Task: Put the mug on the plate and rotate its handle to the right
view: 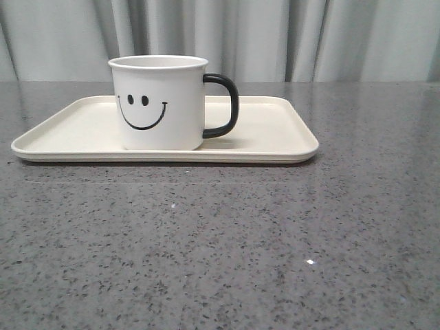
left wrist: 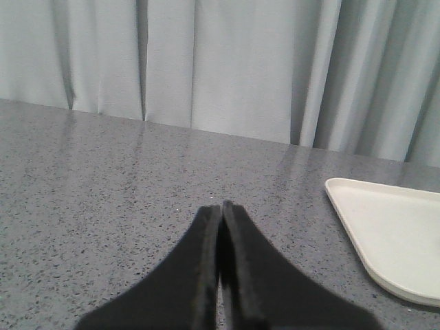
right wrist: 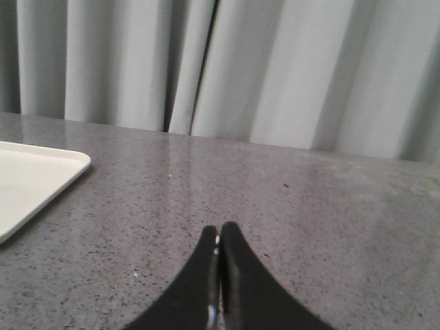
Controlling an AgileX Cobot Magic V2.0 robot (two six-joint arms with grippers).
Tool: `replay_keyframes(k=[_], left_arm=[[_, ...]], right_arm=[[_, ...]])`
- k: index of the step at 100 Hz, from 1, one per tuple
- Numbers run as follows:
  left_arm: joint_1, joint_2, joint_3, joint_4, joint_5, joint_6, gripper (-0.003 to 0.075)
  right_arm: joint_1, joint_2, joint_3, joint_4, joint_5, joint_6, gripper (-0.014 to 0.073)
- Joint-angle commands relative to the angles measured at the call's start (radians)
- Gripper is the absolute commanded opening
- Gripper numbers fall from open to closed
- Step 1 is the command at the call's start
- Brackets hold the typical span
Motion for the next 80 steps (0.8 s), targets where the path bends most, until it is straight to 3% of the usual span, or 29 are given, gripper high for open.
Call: replay_keyframes(k=[1, 24, 55, 80], left_arm=[[-0.007, -0.03, 0.01, -0.009, -0.081, -0.01, -0.002], [-0.007, -0.03, 0.01, -0.009, -0.081, -0.01, -0.002], [-0.007, -0.03, 0.01, -0.009, -0.081, -0.01, -0.002], [-0.007, -0.03, 0.01, -0.009, -0.081, -0.01, -0.002]], right_arm=[[-0.005, -0.021, 0.013, 0.038, -0.129, -0.01, -0.0062], [-0.005, -0.021, 0.04, 0.027, -0.149, -0.021, -0.0062], [-0.005, -0.021, 0.04, 0.026, -0.063, -0.067, -0.0062], [-0.006, -0.021, 0.04, 0.033, -0.102, -0.062, -0.0062]])
